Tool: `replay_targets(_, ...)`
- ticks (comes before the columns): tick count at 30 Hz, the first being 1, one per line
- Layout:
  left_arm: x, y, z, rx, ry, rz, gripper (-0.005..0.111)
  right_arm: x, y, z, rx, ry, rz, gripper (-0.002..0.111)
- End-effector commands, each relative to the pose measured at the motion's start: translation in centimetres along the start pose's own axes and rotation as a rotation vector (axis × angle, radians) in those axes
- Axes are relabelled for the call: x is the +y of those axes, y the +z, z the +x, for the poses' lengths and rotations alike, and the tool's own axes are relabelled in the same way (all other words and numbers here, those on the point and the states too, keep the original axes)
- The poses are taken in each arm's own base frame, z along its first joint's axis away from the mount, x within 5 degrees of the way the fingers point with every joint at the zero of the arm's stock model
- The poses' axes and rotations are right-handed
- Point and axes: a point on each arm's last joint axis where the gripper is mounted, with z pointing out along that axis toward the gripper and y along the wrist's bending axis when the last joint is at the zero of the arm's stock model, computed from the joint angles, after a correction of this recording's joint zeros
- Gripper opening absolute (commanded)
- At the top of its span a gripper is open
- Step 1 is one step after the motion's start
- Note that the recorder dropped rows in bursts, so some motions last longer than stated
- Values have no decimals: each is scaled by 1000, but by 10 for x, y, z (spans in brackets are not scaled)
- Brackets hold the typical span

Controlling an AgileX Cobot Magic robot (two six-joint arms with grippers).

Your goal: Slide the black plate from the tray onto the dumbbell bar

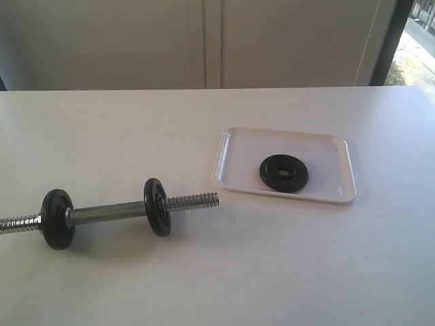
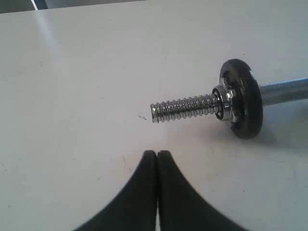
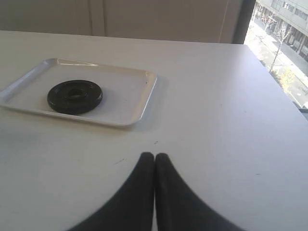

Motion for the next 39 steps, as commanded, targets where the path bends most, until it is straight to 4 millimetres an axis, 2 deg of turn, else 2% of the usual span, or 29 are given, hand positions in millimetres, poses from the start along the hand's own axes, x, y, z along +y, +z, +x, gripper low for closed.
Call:
replay_targets(1,0,0,0,-6,-11,3,0,0,-1,-2,-16,6,5,0)
replay_targets(17,0,0,0,-8,-11,3,0,0,-1,-2,-16,-1,3,0)
replay_targets(27,0,0,-6,-75,-11,-5,0,0,-1,-2,-16,-1,3,0)
replay_targets(31,2,-2,-17,-195,-11,-18,0,0,-1,-2,-16,-1,3,0)
replay_targets(33,3,-4,-27,-308,-36,-25,0,0,-1,-2,-16,-1,3,0)
replay_targets(37,5,-12,-44,-525,-262,13,0,0,-1,-2,-16,-1,3,0)
replay_targets(39,6,-19,-55,-668,-310,33,0,0,-1,-2,-16,-1,3,0)
